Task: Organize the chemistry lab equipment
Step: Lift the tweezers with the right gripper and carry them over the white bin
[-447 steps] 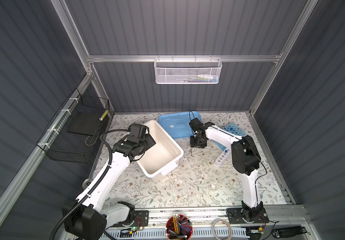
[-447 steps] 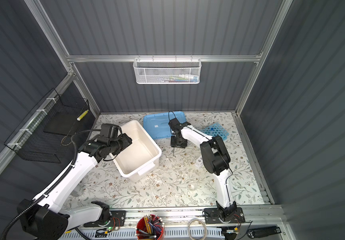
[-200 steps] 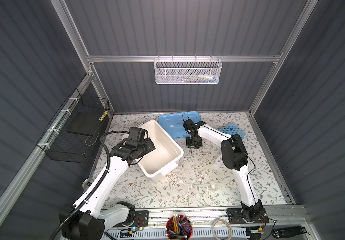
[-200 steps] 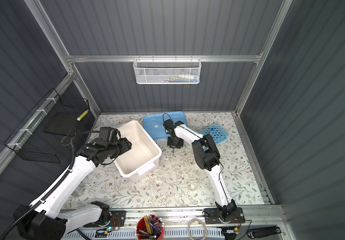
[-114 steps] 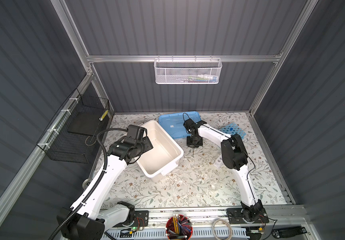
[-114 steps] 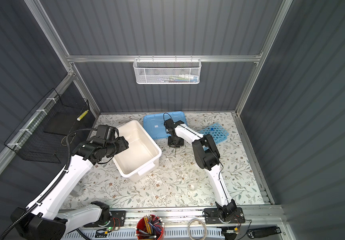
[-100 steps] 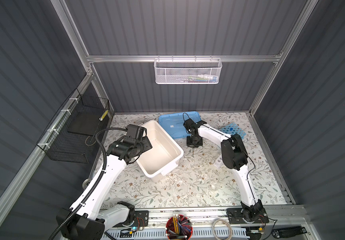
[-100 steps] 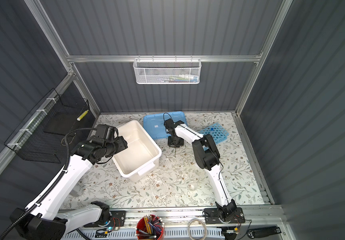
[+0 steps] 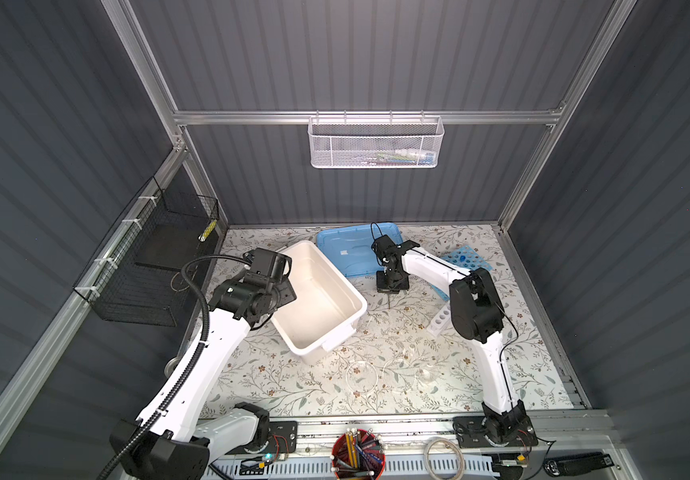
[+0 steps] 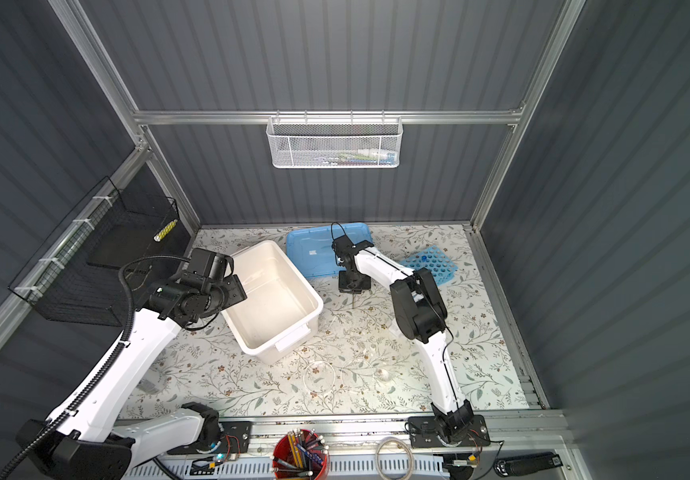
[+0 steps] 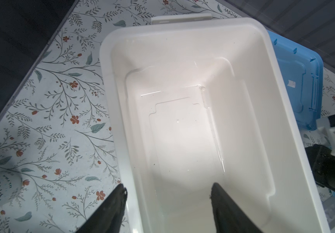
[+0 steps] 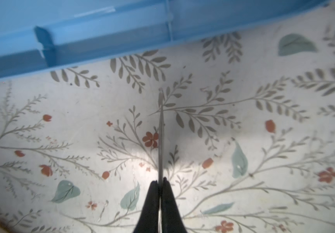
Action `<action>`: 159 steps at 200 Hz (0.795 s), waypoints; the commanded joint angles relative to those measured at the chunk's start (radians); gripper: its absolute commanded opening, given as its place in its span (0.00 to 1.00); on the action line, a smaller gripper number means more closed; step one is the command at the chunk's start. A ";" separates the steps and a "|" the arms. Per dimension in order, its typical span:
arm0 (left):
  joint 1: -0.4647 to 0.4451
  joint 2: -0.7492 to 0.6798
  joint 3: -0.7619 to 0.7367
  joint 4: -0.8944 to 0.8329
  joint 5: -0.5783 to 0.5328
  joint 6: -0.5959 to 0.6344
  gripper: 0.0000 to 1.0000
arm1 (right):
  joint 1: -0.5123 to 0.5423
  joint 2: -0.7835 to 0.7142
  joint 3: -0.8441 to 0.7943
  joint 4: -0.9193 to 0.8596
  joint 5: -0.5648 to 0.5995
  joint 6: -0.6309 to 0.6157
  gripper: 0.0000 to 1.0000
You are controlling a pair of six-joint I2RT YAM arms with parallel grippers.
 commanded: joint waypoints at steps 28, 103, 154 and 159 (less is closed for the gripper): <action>0.015 -0.013 0.051 -0.071 -0.081 0.024 0.69 | -0.017 -0.179 0.029 -0.015 -0.034 -0.041 0.00; 0.109 0.042 0.066 -0.028 -0.042 0.096 0.70 | 0.039 -0.325 0.124 0.016 -0.163 -0.090 0.00; 0.166 0.091 0.075 0.008 0.020 0.141 0.69 | 0.148 -0.231 0.386 -0.080 -0.179 -0.141 0.00; 0.170 0.094 0.074 0.011 0.024 0.143 0.69 | 0.160 -0.219 0.410 -0.085 -0.184 -0.151 0.00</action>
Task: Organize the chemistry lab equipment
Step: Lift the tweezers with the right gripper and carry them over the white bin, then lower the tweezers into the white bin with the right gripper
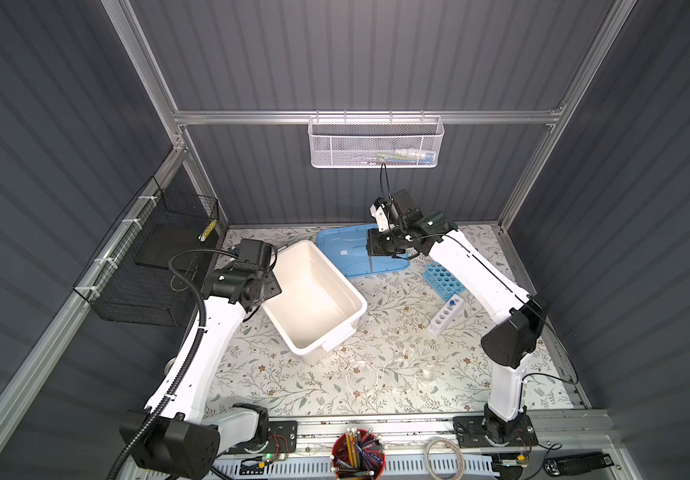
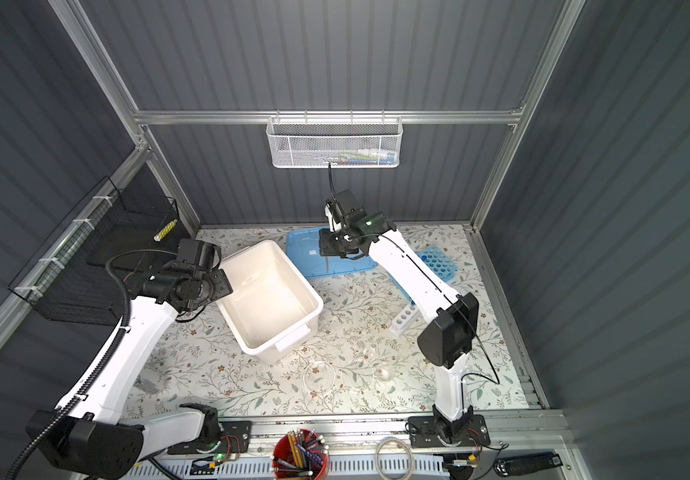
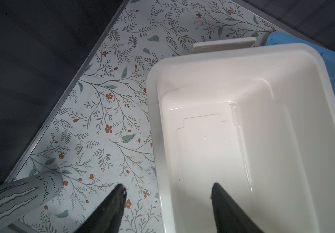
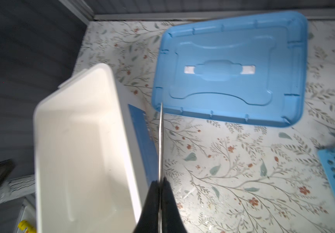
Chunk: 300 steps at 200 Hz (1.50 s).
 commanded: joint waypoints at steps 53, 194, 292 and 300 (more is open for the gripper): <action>0.054 0.034 0.019 0.048 0.096 0.088 0.69 | 0.156 0.235 0.318 -0.097 -0.028 -0.097 0.00; 0.098 -0.037 -0.074 0.104 0.133 0.109 0.69 | 0.255 0.384 0.281 -0.116 0.000 -0.184 0.00; 0.098 0.025 -0.086 0.119 0.234 0.154 0.69 | 0.238 0.424 0.256 -0.148 -0.043 -0.223 0.00; 0.099 0.044 -0.069 0.107 0.241 0.163 0.69 | 0.237 0.422 0.257 -0.153 -0.046 -0.227 0.00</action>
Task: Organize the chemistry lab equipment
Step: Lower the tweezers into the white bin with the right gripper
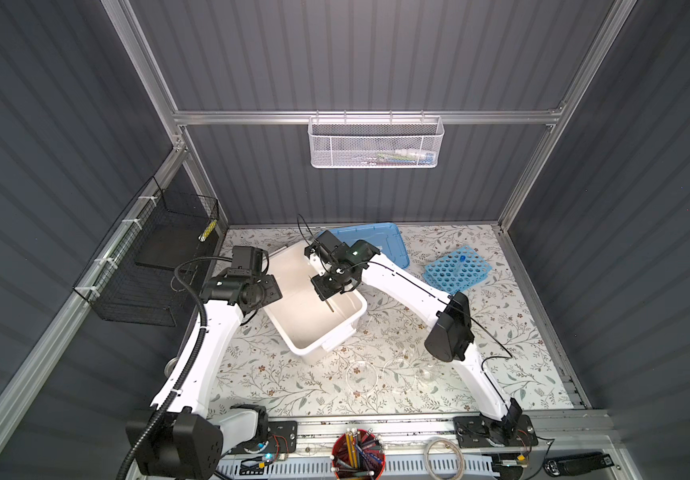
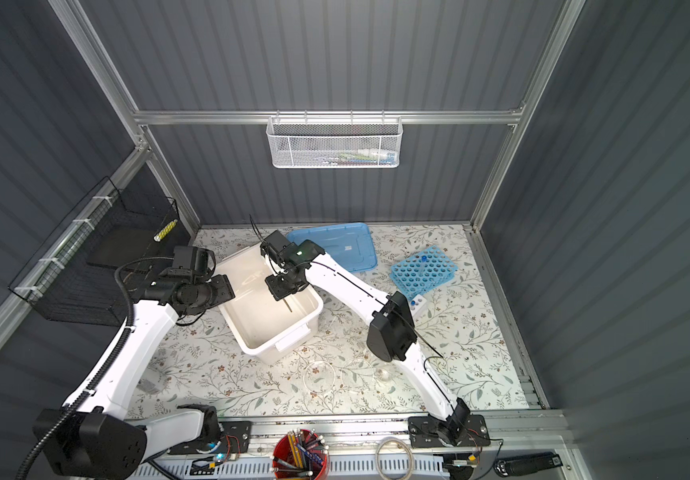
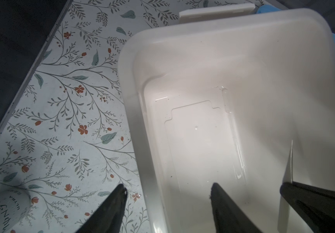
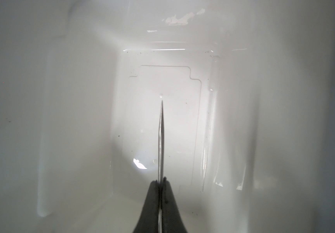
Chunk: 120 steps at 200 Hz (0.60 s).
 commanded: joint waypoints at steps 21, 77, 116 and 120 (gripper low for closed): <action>0.015 0.077 0.078 -0.027 0.080 0.052 0.68 | -0.015 0.017 0.008 -0.051 -0.041 -0.016 0.00; 0.032 0.087 0.161 -0.084 0.072 0.067 0.68 | -0.017 0.014 0.010 -0.059 -0.022 -0.037 0.00; 0.039 0.096 0.212 -0.155 0.052 0.055 0.68 | -0.015 0.033 0.032 -0.031 -0.059 -0.004 0.00; 0.039 0.100 0.214 -0.166 0.046 0.055 0.68 | -0.015 0.034 0.034 -0.031 -0.063 0.000 0.00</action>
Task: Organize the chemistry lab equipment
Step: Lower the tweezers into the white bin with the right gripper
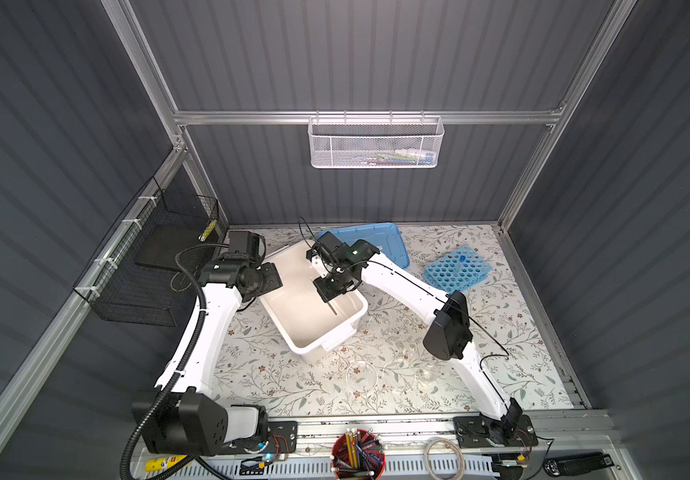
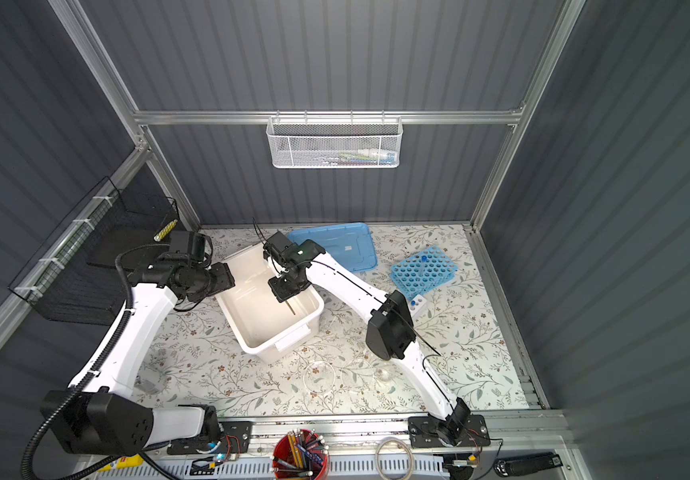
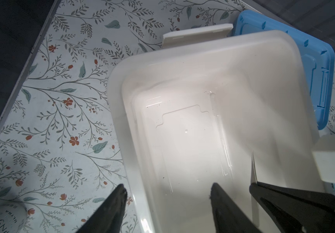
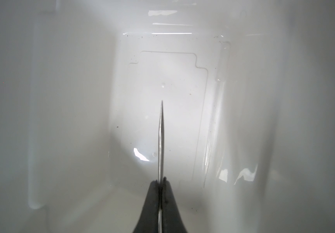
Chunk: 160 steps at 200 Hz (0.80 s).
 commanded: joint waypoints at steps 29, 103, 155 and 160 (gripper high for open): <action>0.007 0.047 0.089 -0.117 -0.028 0.044 0.67 | -0.002 0.025 0.028 -0.014 -0.036 0.035 0.00; 0.007 0.106 0.174 -0.153 -0.036 0.076 0.67 | -0.016 0.070 0.022 -0.068 0.031 -0.001 0.00; 0.007 0.122 0.175 -0.133 -0.013 0.091 0.67 | -0.029 0.071 0.022 -0.115 0.124 -0.021 0.00; 0.007 0.127 0.177 -0.133 -0.008 0.091 0.67 | -0.031 0.070 0.022 -0.120 0.133 -0.023 0.00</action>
